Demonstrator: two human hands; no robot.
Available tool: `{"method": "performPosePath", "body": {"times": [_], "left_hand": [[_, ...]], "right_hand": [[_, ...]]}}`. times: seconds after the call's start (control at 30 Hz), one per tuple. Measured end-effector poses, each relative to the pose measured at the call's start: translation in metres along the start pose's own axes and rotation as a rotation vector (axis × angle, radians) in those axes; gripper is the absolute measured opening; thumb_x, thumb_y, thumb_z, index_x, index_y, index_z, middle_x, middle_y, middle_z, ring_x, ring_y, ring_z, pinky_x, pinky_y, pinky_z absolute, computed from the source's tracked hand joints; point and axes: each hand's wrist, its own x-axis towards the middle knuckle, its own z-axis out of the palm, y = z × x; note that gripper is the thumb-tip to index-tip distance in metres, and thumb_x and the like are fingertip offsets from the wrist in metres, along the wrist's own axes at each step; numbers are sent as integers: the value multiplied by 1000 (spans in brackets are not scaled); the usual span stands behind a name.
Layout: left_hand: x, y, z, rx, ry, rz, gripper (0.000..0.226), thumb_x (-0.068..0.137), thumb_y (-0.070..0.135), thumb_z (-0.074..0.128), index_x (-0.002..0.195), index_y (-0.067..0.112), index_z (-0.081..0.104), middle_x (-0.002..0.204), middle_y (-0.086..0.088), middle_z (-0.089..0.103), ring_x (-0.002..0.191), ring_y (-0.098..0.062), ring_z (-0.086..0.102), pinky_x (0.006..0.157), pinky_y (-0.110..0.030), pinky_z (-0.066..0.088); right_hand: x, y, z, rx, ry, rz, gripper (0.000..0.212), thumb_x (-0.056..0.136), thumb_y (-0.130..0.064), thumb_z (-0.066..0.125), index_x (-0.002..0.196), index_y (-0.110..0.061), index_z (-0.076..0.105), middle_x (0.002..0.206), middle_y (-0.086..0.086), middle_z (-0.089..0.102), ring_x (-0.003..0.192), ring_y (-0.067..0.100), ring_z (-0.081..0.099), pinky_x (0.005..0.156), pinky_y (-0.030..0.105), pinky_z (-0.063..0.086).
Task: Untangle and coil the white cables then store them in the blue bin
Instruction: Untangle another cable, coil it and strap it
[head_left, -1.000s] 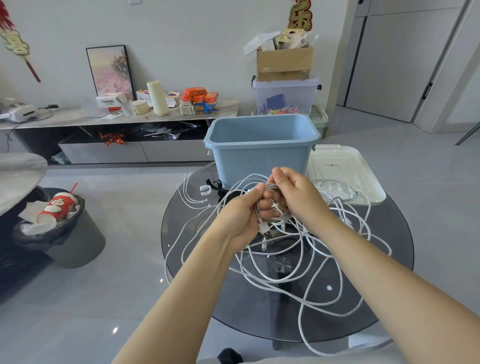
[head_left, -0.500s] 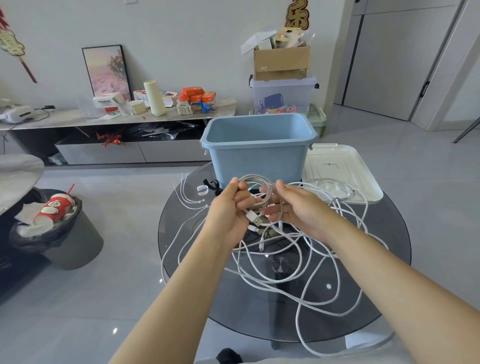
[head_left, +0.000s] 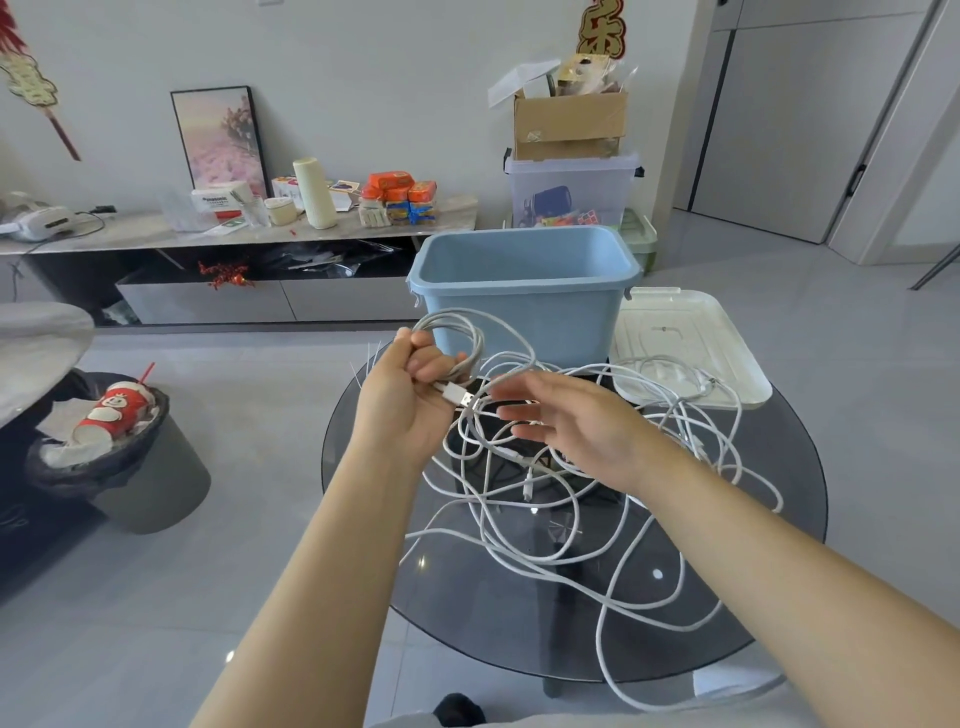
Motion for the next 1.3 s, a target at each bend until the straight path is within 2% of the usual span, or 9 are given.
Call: {"method": "performPosePath", "body": {"times": [0.13,0.2,0.3,0.43,0.6,0.73,0.9,1.1,1.3], "left_hand": [[-2,3,0,6,36,66,38,104,25,31,70,13,43,43,8,28,37,-6,29,87,-26,40],[-2,2,2,9,44,75,38,104,25,30,70,13,42,43,8,29,36,-6,31,84,-26,39],[-2,0,5,-10,52,86,38,104,25,29,71,13,42,42,8,30,36,-6,34,80,-25,38],[-3,1,4,-16,60,120,37,104,24,30,71,13,43,43,8,32,36,-5,35,76,-23,35],[-3,5,3,-27,153,206,36,104,21,32,71,13,42,45,7,38,38,-6,38,61,-18,37],[0,6,1,-72,214,196,36,104,21,35,70,12,44,45,4,46,44,-10,46,67,-23,42],[-1,4,2,12,261,248,37,104,22,33,71,12,45,46,2,54,49,-12,63,75,-27,47],[0,-6,-6,568,266,392,32,103,24,33,78,14,49,59,3,69,66,-9,68,68,-22,47],[-2,-25,-11,1192,67,446,35,102,28,38,76,16,58,63,11,69,65,0,62,73,-23,47]], "right_hand": [[-6,-12,11,330,-57,34,29,82,-19,43,85,-10,70,103,11,69,100,23,64,90,35,45],[-9,-14,18,305,-62,56,23,80,-22,48,86,-9,67,103,14,69,100,28,64,91,38,47],[-13,-7,25,-19,-2,52,17,91,-24,52,99,-12,62,100,8,71,92,24,66,86,35,48],[-16,-2,29,-430,141,-43,3,90,-21,62,93,-23,61,84,-5,68,66,10,60,67,24,47],[-17,1,23,-784,508,-382,9,93,-21,58,88,-21,49,72,-5,67,57,-2,57,55,9,39],[-17,-2,17,-904,582,-559,11,96,-21,52,102,-13,48,70,0,67,49,5,54,50,20,39],[-12,-1,8,-1156,646,-649,7,91,-13,59,87,-8,63,61,-7,54,52,15,47,50,27,34],[-15,-11,11,-1375,481,-754,12,84,-25,61,77,-20,70,71,-8,65,56,15,58,48,26,45],[-20,-22,13,-1101,342,-734,20,85,-38,57,83,-23,70,74,-15,57,63,5,51,57,20,40]]}}
